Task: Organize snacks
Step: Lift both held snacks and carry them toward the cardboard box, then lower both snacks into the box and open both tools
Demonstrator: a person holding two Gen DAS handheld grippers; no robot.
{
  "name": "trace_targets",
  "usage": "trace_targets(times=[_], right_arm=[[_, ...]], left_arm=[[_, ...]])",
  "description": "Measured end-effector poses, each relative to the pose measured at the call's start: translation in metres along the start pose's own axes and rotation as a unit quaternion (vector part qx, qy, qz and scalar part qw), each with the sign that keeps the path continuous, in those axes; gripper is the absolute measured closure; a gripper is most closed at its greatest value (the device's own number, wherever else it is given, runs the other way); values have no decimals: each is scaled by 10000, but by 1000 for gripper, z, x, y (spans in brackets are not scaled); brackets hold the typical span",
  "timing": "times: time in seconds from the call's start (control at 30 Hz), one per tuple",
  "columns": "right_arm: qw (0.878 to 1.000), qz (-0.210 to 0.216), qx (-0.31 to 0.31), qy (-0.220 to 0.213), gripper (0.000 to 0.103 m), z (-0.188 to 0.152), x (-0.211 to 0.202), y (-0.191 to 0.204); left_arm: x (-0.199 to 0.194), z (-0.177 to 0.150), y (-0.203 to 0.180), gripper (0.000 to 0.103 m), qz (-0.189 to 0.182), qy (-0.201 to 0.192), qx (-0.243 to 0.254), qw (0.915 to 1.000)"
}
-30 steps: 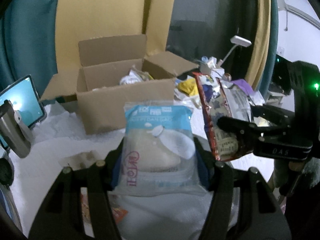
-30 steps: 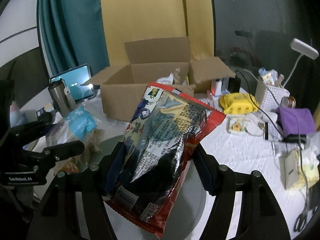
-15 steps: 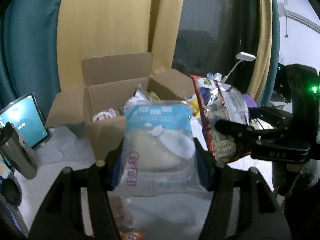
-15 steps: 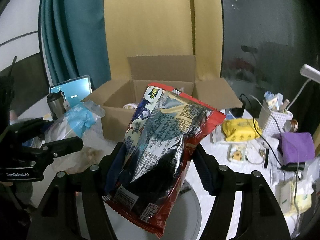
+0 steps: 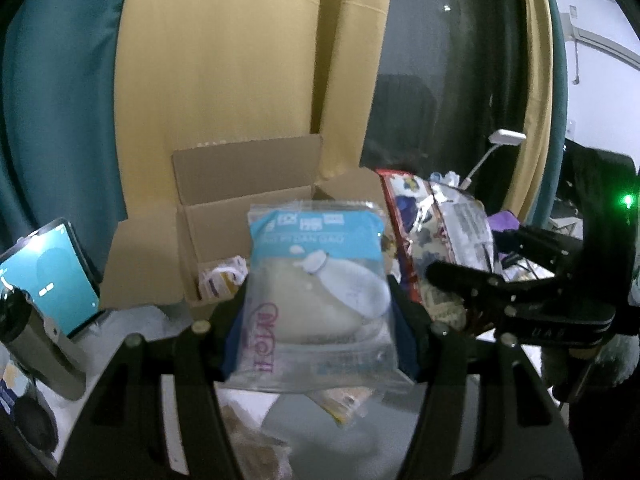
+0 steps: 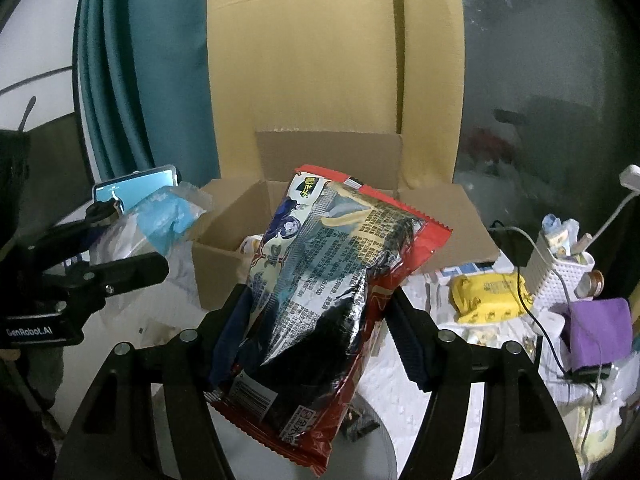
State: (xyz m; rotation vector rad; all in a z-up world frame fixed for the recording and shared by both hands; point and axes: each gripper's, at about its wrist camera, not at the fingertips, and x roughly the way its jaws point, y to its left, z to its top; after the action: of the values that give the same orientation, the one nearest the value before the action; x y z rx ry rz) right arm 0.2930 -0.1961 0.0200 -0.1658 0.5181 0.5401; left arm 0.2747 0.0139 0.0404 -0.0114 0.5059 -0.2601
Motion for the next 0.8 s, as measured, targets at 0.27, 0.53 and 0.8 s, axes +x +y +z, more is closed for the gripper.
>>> trace_targets(times=[0.27,0.53,0.8], right_arm=[[10000,23,-21,21,33,14,23,-3],[10000,-23,-58,18,33,26,42,-6],[9999,-107,-96,-34,33,45,65,-17]], left_arm=[[20,16,16,41,44,-35,-2,10000],[43,26,34,41,48,-24,-80,10000],[70,37,59,41,186,-3,-177,9997]])
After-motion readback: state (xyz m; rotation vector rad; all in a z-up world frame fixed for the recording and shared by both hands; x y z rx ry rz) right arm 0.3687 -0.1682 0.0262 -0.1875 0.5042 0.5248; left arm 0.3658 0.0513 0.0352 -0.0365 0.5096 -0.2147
